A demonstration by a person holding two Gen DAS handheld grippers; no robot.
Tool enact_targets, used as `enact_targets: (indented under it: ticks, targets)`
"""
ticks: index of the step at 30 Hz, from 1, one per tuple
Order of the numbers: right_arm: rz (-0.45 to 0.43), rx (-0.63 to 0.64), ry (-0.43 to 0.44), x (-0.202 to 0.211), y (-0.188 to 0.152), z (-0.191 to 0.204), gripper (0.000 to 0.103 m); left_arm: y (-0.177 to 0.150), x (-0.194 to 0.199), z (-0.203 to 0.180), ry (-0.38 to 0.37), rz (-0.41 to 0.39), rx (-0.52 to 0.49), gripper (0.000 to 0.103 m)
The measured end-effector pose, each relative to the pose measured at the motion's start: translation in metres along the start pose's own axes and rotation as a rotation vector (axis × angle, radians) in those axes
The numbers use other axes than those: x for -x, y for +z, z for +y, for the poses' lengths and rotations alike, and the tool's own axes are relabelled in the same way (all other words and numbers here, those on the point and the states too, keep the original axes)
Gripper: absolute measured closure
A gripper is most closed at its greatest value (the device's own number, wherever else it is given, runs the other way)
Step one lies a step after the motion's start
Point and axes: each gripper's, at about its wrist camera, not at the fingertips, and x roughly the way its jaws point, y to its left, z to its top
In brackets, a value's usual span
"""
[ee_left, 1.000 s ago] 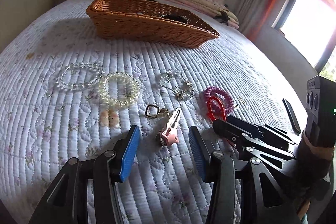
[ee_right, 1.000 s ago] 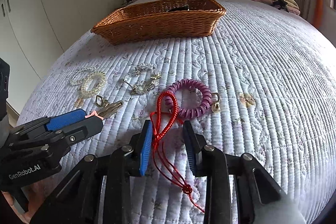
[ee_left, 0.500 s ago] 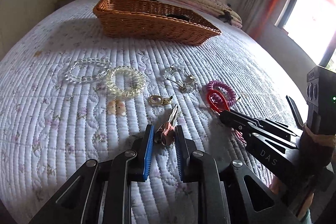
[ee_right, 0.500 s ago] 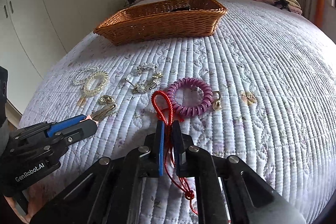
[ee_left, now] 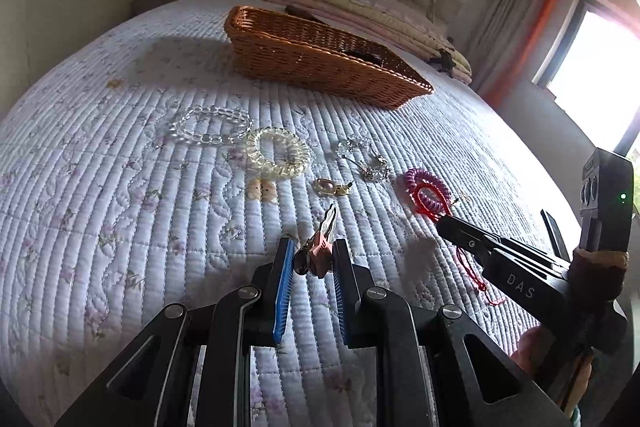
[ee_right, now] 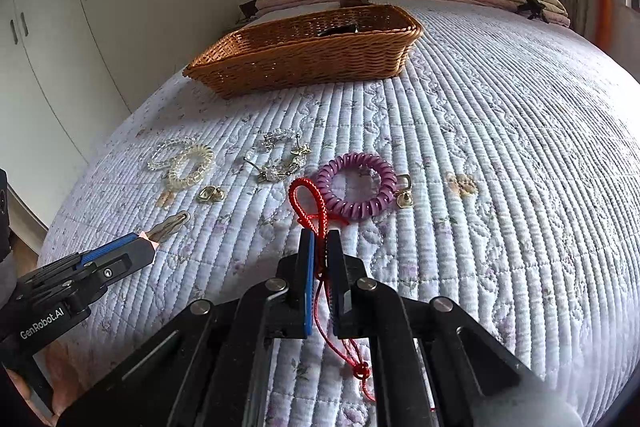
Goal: Organize jewelry
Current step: 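Carry key and red cord into the basket and release both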
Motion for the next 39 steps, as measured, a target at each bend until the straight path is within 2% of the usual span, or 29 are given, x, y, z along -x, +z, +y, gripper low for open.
enact_targets:
  ticks: [8,12,16,22,25,30,35,39]
  targets:
    - [-0.024,-0.016,0.018,0.008,0.002,-0.001,0.094,0.004,0.011,-0.008,-0.003,-0.062,-0.034,0.084]
    - [-0.056,-0.011,0.010,0.021,0.015,0.002,0.095,0.017,0.022,-0.013,0.009,-0.103,-0.042,0.084]
    - [-0.124,0.010,0.005,0.036,0.046,0.003,0.095,0.045,0.035,-0.023,0.009,-0.154,-0.091,0.084]
    - [-0.209,0.050,-0.025,0.037,0.109,0.006,0.095,0.118,0.042,-0.039,0.024,-0.271,-0.150,0.084]
    - [-0.226,0.075,-0.048,0.023,0.147,0.006,0.095,0.156,0.033,-0.044,0.048,-0.292,-0.168,0.084]
    - [-0.218,0.052,-0.016,-0.012,0.205,-0.009,0.095,0.215,0.005,-0.041,0.046,-0.316,-0.163,0.084]
    - [-0.117,-0.004,0.016,-0.071,0.245,-0.025,0.095,0.243,-0.042,-0.030,0.041,-0.291,-0.111,0.084]
    - [-0.040,-0.060,-0.006,-0.116,0.260,-0.038,0.095,0.254,-0.092,-0.015,0.005,-0.211,-0.021,0.084]
